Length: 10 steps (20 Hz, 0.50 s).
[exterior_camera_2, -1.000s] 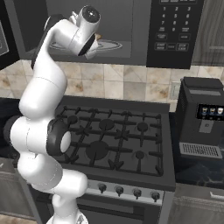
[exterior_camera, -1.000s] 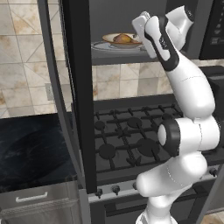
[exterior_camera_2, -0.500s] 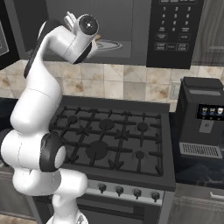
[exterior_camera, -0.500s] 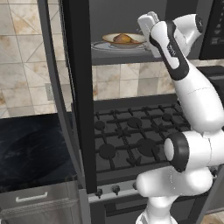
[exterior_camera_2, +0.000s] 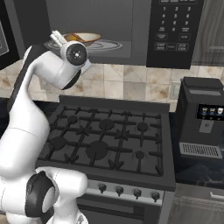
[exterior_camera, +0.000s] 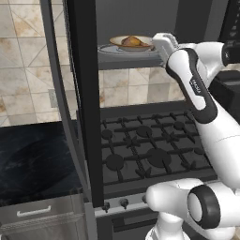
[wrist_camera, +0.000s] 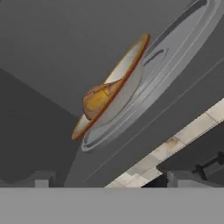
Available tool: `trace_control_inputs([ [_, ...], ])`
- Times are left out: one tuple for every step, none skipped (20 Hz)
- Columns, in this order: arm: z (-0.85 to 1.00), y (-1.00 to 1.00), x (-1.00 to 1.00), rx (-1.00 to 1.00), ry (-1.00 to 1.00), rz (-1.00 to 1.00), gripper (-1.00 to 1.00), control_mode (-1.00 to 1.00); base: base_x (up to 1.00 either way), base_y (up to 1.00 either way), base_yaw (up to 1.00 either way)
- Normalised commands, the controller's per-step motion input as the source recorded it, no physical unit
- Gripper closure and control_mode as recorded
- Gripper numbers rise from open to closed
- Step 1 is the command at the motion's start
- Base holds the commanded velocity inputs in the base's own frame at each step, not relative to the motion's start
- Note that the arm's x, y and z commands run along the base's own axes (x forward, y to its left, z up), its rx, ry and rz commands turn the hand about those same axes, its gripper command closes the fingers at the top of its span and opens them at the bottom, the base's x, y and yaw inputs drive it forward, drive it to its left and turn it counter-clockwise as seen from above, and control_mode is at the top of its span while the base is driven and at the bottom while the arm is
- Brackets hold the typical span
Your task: Remove the kiwi from the bowl and place it on the small plate. Then place the bowl with only the chicken drumstick in the microwave, close the door, and press the start button to microwave the chicken drumstick.
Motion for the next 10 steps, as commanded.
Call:
trace_control_inputs([
  [-0.68,0.09,-0.01,-0.2,0.0,0.04,-1.0,-1.0,0.0,0.0,0.0],
  [-0.69,0.03,-0.29,-0.2,-0.07,0.03,-1.0,-1.0,0.0,0.0,0.0],
  [-0.86,0.0,-0.35,-0.19,0.0,0.01,-1.0,-1.0,0.0,0.0,0.0],
  [-0.8,0.0,-0.73,-0.18,-0.13,0.01,-1.0,-1.0,0.0,0.0,0.0],
  [-0.67,0.0,-1.0,-0.18,-0.26,0.01,-1.0,-1.0,0.0,0.0,0.0],
  [-0.64,0.0,-1.0,-0.22,-0.35,0.02,-1.0,-1.0,0.0,0.0,0.0],
  [-0.62,0.0,-1.0,-0.23,-0.42,0.02,-1.0,-1.0,0.0,0.0,0.0],
  [-0.49,0.0,-1.0,-0.27,-0.47,0.0,-1.0,-1.0,0.0,0.0,0.0],
  [-0.42,0.0,-1.0,-0.31,-0.49,0.0,-1.0,-1.0,0.0,0.0,0.0],
  [-0.34,0.13,-0.93,-0.36,-0.42,0.0,-1.0,-1.0,0.0,0.0,0.0],
])
